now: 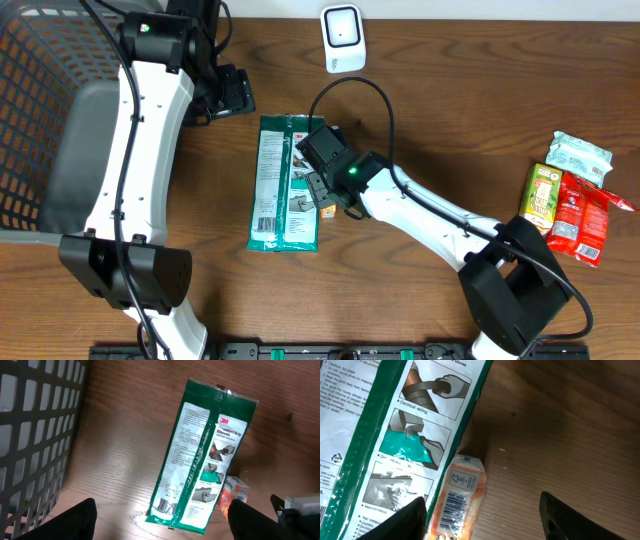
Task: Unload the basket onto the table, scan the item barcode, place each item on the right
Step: 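Lower the right gripper over the orange Kleenex pack beside the gloves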
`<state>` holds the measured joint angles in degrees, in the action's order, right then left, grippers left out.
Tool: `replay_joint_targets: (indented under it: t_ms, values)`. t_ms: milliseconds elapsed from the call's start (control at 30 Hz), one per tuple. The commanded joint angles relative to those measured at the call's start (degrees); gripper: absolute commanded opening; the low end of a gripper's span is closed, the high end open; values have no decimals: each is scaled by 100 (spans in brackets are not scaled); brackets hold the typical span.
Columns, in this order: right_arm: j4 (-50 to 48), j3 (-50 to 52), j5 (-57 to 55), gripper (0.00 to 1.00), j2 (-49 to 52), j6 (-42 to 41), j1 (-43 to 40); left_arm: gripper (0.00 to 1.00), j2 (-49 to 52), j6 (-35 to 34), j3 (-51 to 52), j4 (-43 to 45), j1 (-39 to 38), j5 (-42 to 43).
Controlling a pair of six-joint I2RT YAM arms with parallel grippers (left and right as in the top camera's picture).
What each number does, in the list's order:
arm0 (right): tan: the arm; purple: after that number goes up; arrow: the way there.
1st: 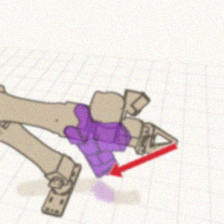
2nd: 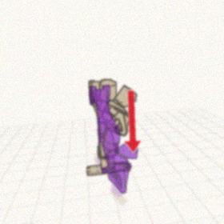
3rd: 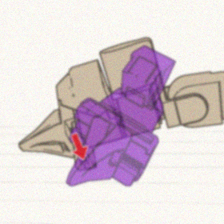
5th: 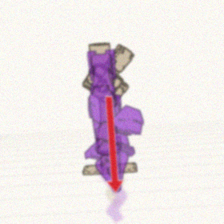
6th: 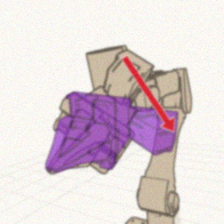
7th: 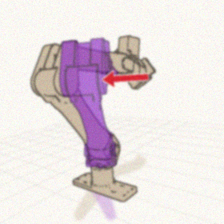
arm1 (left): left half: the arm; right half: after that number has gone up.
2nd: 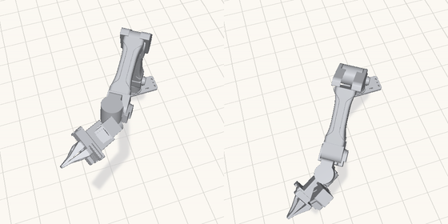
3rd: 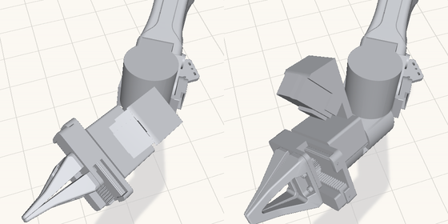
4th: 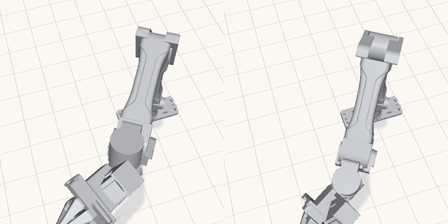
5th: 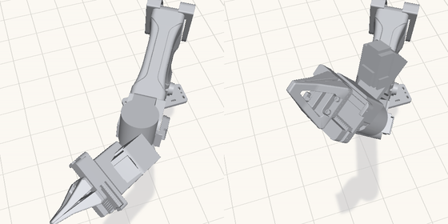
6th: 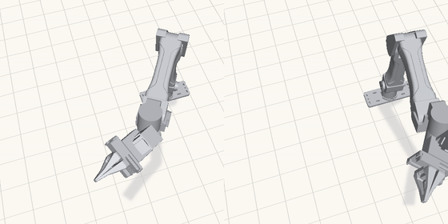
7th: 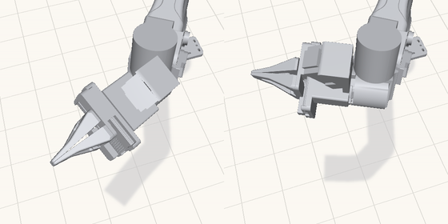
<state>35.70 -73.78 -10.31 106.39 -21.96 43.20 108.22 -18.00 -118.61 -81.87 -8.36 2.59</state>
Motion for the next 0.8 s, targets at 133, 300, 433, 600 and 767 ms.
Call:
replay_joint_targets:
  t_ms: [133, 300, 433, 600, 767]
  values:
    - [-232, 190, 299, 68, 70, -74, -9, 84, -31, 15, 26, -15, 9, -70]
    - [-162, 267, -114, 67, 70, -74, -9, 84, -31, 15, 26, -15, 9, -70]
    - [-111, 332, -518, 67, 70, -72, -15, 84, -31, 13, 26, -15, 9, -70]
    - [28, 337, -837, 67, 70, -63, -74, 84, -31, 15, 26, -15, 9, -70]
    - [271, 334, -1320, 67, 70, 39, -269, 85, -31, 15, 26, -15, 9, -70]
